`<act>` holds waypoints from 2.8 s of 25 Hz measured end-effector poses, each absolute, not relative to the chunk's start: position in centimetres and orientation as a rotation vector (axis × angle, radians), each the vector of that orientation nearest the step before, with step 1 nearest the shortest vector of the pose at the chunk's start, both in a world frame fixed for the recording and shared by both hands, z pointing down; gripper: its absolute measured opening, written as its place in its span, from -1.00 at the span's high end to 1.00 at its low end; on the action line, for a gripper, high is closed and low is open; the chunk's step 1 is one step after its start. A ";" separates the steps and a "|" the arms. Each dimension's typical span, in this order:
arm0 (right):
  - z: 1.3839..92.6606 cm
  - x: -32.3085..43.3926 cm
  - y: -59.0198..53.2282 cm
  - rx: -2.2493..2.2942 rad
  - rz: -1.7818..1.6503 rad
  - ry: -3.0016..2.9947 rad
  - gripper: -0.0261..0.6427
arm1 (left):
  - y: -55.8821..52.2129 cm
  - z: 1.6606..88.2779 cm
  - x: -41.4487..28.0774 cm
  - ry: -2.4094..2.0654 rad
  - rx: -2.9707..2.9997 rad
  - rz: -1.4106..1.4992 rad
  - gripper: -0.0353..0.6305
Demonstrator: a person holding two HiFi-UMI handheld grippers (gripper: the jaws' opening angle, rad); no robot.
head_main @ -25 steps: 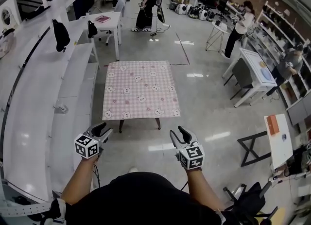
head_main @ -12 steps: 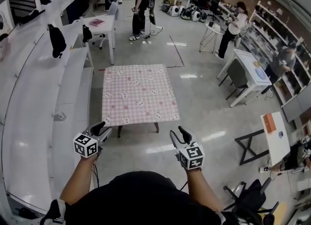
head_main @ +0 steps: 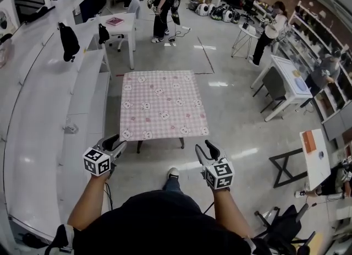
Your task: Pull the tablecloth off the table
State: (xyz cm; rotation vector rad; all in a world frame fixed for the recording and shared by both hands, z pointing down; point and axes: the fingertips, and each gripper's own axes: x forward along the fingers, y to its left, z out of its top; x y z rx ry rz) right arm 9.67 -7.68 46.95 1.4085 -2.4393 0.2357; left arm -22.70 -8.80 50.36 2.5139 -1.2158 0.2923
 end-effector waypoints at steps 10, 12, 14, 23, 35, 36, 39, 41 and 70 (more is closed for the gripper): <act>47.5 8.7 -12.1 1.368 0.215 -2.454 0.32 | -11.5 50.5 -24.7 -1.286 2.490 0.290 0.34; 47.9 8.6 -13.2 1.359 0.213 -2.452 0.32 | -12.3 50.8 -25.1 -1.294 2.481 0.294 0.34; 48.4 8.6 -14.4 1.350 0.216 -2.448 0.32 | -13.2 51.1 -25.3 -1.302 2.473 0.302 0.34; 51.4 9.5 -19.3 1.291 0.258 -2.403 0.32 | -17.1 52.6 -24.2 -1.299 2.439 0.352 0.34; 57.1 10.5 -24.8 1.191 0.319 -2.328 0.30 | -21.5 56.8 -22.1 -1.259 2.380 0.458 0.32; 57.6 10.6 -25.2 1.181 0.324 -2.317 0.30 | -21.9 57.1 -21.9 -1.254 2.380 0.474 0.32; 59.6 11.1 -26.3 1.154 0.343 -2.286 0.30 | -23.1 58.4 -21.2 -1.245 2.375 0.518 0.31; 61.2 11.3 -26.9 1.132 0.357 -2.261 0.29 | -23.7 59.5 -21.0 -1.243 2.365 0.550 0.30; 84.5 13.9 -27.3 0.604 0.420 -1.908 0.15 | -22.2 83.4 -16.4 -0.763 2.314 1.576 0.20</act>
